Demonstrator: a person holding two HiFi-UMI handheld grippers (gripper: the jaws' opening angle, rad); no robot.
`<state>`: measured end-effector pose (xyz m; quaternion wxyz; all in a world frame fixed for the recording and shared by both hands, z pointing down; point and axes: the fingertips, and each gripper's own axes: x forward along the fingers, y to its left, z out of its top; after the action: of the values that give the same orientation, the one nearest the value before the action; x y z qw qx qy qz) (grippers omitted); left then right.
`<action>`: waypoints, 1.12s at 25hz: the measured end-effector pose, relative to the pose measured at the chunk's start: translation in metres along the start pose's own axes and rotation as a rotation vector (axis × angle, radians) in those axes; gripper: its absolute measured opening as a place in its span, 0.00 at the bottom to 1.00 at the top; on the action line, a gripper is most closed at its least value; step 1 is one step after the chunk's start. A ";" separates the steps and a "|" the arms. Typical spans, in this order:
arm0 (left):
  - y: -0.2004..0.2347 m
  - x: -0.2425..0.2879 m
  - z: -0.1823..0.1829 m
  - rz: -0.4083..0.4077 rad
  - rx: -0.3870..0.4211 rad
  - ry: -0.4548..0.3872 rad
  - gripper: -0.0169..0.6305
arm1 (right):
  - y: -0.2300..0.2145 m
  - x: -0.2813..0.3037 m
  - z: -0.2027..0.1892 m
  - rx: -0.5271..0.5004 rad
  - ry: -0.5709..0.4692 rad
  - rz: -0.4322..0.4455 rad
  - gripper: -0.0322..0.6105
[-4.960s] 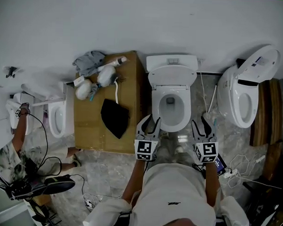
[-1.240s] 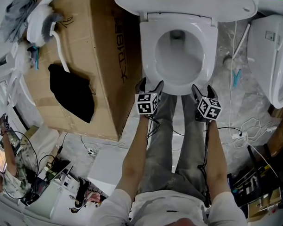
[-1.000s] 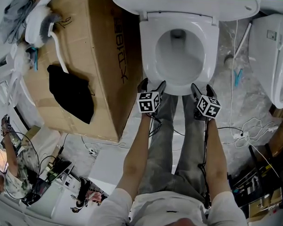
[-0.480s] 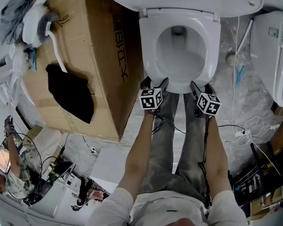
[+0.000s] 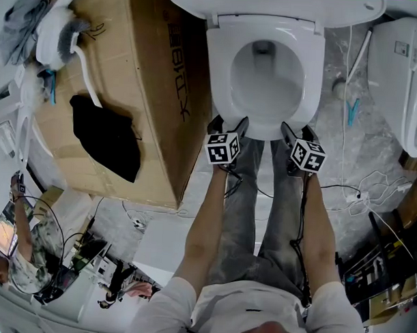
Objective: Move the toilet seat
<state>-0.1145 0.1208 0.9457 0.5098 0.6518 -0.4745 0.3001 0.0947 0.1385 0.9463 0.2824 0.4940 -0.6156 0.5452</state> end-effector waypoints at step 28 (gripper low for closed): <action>-0.025 -0.054 0.025 -0.031 -0.001 -0.055 0.60 | 0.026 -0.057 0.022 -0.001 -0.040 0.050 0.63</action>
<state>-0.1140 0.1148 0.8815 0.5014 0.6670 -0.4782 0.2739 0.0952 0.1328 0.8806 0.2565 0.4891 -0.6337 0.5417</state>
